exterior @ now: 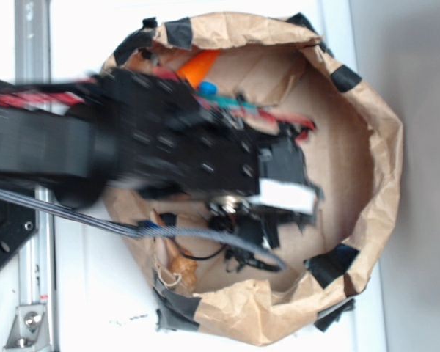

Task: Grab the wood chip.

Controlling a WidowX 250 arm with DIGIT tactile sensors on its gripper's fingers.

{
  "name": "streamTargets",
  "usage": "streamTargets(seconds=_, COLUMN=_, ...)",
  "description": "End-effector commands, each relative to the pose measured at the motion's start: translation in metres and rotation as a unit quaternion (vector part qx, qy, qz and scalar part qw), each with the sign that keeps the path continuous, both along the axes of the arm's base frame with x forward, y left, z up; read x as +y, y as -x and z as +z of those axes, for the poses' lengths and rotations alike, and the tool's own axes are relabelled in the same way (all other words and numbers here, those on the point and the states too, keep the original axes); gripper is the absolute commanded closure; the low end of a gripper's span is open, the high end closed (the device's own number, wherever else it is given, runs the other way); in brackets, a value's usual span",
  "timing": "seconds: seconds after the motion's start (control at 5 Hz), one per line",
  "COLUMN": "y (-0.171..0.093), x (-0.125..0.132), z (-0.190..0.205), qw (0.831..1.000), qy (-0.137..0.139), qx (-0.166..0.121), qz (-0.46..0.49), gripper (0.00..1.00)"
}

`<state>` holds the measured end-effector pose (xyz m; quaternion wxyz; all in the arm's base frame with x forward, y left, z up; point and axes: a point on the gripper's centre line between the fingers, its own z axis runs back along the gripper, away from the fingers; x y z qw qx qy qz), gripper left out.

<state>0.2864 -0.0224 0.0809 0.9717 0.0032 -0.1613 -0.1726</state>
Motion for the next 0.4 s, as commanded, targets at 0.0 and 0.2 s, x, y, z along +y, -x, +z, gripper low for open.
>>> streamTargets(seconds=0.0, y=0.003, x=0.009, z=0.096, qw=0.982, qy=0.033, qx=0.034, qz=0.181, gripper=1.00)
streamTargets(seconds=0.2, y=0.005, x=-0.003, z=0.104, qw=0.979, qy=0.019, qx=0.052, qz=0.197, gripper=1.00)
